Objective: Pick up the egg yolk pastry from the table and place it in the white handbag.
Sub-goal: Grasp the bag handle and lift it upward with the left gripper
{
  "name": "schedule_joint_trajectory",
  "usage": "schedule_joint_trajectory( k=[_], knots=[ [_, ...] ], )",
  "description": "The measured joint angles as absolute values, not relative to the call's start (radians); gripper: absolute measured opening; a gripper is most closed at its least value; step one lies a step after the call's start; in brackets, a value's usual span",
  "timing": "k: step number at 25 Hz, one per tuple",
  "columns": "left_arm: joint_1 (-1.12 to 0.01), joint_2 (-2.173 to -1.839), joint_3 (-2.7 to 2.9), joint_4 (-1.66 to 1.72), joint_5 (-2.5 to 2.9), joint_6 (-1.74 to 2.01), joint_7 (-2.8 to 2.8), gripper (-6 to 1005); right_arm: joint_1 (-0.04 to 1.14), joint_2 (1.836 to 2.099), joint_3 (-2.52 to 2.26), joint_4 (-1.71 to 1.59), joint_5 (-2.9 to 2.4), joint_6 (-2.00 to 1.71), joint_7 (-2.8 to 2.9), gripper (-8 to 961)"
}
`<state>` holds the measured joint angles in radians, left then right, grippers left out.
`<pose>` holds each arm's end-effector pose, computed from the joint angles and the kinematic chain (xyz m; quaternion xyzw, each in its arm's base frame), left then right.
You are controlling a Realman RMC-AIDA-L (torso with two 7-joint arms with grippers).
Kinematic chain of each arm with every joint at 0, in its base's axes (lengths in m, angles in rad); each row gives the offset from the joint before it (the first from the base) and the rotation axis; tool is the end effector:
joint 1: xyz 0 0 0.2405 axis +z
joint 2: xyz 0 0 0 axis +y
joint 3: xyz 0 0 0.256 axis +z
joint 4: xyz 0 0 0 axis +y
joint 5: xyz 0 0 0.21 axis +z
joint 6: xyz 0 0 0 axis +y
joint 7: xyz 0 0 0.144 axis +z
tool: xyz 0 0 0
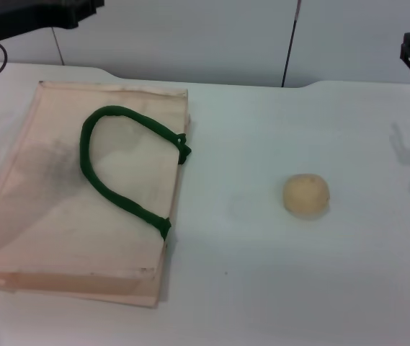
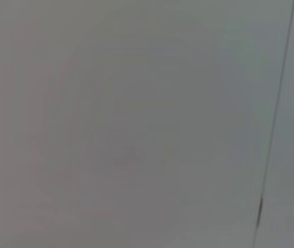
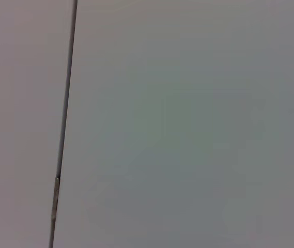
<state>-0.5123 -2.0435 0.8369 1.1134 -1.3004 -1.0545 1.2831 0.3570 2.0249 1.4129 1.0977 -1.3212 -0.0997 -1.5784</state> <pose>-0.2198 0.4186 0.1156 -0.8381 -0.2652 -0.2604 0.3995 0.2304 0.4180 0.0243 -0.7474 0.2542 0.1516 0.5948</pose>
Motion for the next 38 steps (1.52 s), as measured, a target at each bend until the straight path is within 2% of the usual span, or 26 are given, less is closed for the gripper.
schedule_joint_trajectory(
  k=[13,25,30,38],
  knots=[
    [-0.438,-2.045,1.031,1.090,-1.573,-0.833,1.439,341,0.368,2.023,1.423,1.081,-1.308,-0.060,-1.578,607],
    [-0.442,-2.039,1.047,1.067,-1.587,-0.832,1.439,345,0.372,2.023,1.423,1.076,-1.308,-0.060,-1.578,606],
    [-0.444,-2.035,1.047,1.116,-1.442,-0.906,1.247,346,0.373,2.023,1.421,1.065,-1.308,-0.060,-1.578,606],
    [-0.463,-2.033,0.917,1.412,-1.011,-1.237,0.775,348,0.375,2.023,1.425,1.062,-1.308,-0.051,-1.578,606]
  ],
)
